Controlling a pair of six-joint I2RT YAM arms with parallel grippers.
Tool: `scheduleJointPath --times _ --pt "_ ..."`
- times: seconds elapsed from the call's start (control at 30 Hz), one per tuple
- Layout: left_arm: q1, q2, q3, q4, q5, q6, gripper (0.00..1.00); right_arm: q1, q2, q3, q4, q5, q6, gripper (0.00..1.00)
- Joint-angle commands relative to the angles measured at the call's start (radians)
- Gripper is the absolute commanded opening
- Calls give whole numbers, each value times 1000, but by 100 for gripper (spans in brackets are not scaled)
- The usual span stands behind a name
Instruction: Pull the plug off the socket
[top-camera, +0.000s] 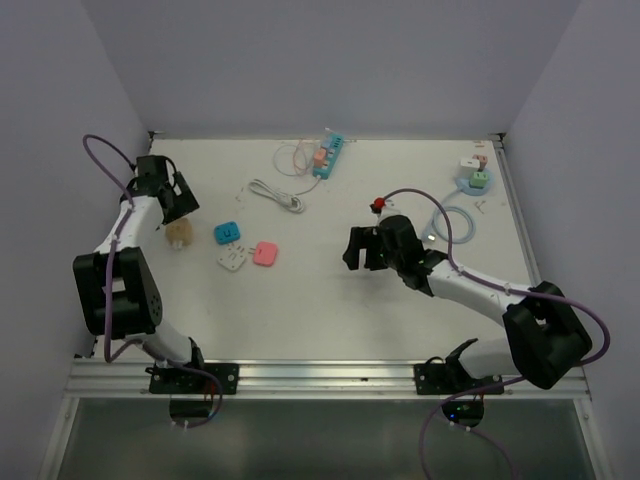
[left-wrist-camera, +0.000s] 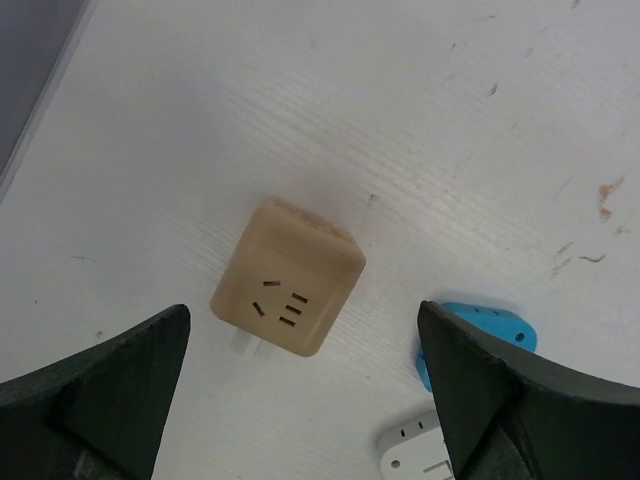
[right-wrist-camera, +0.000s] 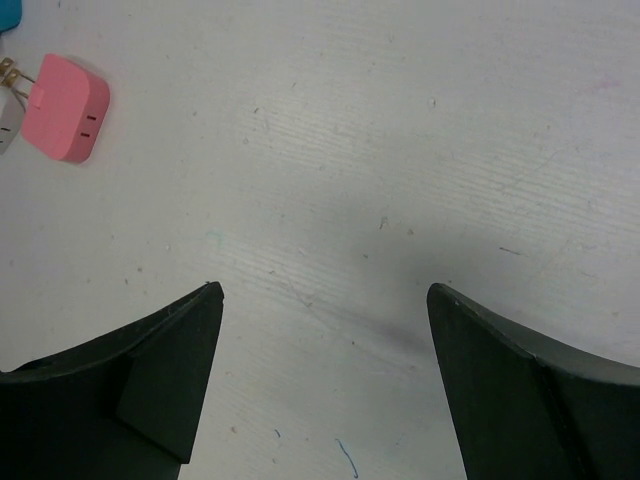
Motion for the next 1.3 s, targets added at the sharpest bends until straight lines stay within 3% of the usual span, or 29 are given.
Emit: scheduleJointPath --times 0.0,0.2,0.33,0.57,0.9,1.13,1.27 --pt "4 -126 -30 50 62 5 100 -3 8 75 10 50 -33 86" --pt "-22 -324 -137 133 185 21 100 -3 53 156 -40 165 -46 85" --pt "-118 -433 -213 156 188 64 100 -18 95 230 -129 336 -49 84" --pt "-217 -576 -335 223 238 95 100 -176 210 348 -253 489 20 83" --pt "-221 -542 -344 210 254 84 100 -460 391 473 -306 417 42 82" --pt "-221 -545 -347 203 249 86 100 -532 514 529 -321 342 -4 77" --pt "-221 -535 -346 207 260 86 100 -540 560 572 -330 272 -47 68"
